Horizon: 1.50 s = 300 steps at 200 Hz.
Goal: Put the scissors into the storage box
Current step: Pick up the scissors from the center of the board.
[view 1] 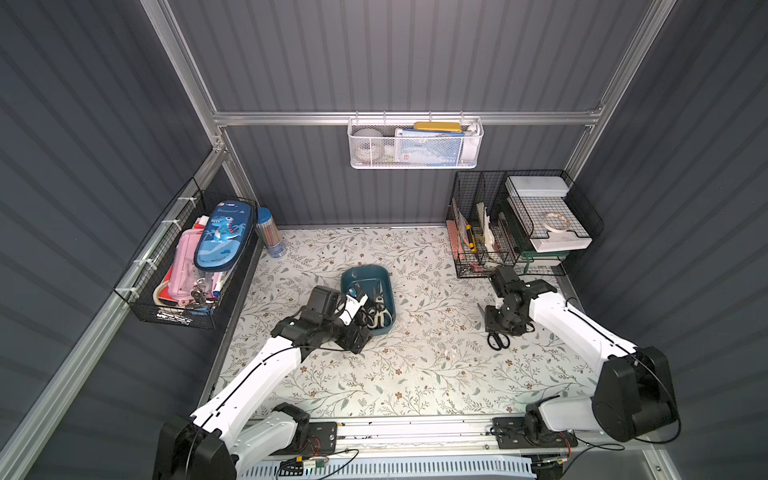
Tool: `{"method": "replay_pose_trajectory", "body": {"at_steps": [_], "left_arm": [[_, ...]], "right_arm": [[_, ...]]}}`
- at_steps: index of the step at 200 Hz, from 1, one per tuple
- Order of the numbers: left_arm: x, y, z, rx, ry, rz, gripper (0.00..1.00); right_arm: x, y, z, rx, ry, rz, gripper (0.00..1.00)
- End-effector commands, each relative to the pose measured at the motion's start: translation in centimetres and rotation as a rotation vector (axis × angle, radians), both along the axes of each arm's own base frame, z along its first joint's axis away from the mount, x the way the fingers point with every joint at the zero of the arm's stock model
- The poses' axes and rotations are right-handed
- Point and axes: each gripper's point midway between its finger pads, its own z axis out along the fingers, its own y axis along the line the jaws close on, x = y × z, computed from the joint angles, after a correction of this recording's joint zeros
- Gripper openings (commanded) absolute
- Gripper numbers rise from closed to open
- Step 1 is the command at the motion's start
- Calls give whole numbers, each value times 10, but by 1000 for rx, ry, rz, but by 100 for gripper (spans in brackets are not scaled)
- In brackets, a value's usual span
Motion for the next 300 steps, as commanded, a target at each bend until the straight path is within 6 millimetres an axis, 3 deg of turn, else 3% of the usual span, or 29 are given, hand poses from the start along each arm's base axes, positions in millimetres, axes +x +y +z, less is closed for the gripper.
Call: {"method": "replay_pose_trajectory", "body": {"at_steps": [1, 38, 78, 134, 169, 197, 230, 260, 300], "left_arm": [[-10, -7, 1, -13, 11, -60, 99], [-8, -5, -3, 6, 20, -47, 99], [-8, -6, -6, 10, 45, -46, 100], [-21, -23, -1, -64, 28, -128, 99], [-32, -35, 0, -78, 41, -184, 99], [-32, -35, 23, -129, -54, -189, 99], [-26, -22, 46, -139, -209, -130, 99], [-25, -23, 42, -119, -178, -128, 99], [-20, -19, 32, -72, -138, -107, 99]], "right_arm": [[-7, -7, -14, -8, 63, -54, 51], [-6, -17, -40, -73, 151, -64, 47], [4, -24, -50, -126, 135, -64, 42], [-5, -22, -72, -117, 211, -84, 38], [-3, -4, -80, -16, 218, -78, 28], [-1, 12, -84, -15, 227, -40, 19], [9, 32, -84, -61, 211, 20, 7], [20, 57, -80, -42, 182, 64, 0], [31, 84, -61, -28, 123, 112, 0]]}}
